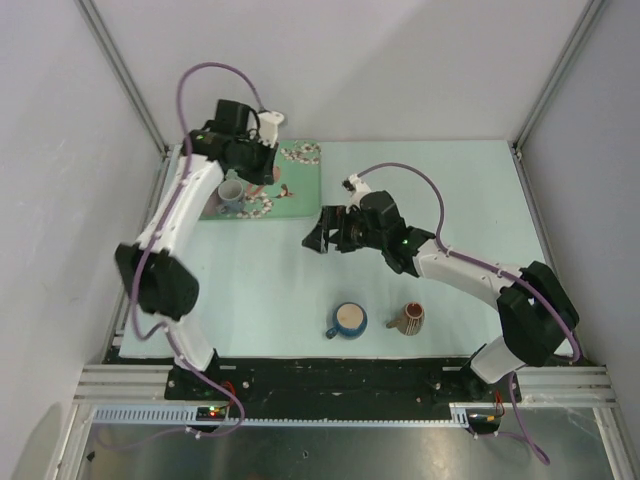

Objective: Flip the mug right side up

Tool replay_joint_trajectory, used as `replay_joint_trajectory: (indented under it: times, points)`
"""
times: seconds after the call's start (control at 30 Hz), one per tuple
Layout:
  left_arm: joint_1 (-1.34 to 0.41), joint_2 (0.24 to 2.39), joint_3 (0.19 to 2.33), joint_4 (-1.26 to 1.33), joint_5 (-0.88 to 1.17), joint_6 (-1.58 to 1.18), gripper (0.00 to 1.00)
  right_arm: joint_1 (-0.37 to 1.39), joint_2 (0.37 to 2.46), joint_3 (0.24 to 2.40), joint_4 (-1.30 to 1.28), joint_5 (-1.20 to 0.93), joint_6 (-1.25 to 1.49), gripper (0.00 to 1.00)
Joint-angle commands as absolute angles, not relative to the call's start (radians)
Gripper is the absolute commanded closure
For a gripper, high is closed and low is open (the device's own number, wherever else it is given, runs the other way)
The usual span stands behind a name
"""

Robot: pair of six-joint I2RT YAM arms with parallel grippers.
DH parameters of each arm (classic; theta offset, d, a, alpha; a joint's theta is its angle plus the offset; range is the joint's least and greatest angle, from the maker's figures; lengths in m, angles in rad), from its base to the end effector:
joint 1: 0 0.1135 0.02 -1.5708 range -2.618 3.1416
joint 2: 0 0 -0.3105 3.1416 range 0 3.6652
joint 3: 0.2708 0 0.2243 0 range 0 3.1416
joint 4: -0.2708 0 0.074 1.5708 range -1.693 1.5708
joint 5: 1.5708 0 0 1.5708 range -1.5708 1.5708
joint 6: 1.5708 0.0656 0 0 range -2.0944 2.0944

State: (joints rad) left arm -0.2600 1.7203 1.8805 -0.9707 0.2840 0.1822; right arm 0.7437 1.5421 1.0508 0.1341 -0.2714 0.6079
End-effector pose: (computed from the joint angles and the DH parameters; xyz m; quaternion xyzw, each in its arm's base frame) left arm 0.3475 -0.1115 0.4150 0.2528 0.8854 -0.1456 0.3619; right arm 0.2519 0.2557 0.3268 -0.1322 0.8068 0.4401 0.3713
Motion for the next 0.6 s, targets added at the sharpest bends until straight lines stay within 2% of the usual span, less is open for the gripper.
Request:
replay_joint_trajectory:
  times: [0.0,0.23,0.57]
  points:
    - [-0.272,1.889,1.974,-0.945,0.046,0.368,1.0,0.739,1.511,1.029,-0.011,-0.188,0.488,0.01]
    - [-0.272,2.128,2.147,-0.966,-0.08,0.477,1.0,0.75,1.524,1.025,-0.09,-0.138,0.456,0.01]
    - [-0.266,2.291,2.18,-1.019,0.02,0.52,1.0,0.812,1.514,1.025,-0.168,-0.059,0.417,0.01]
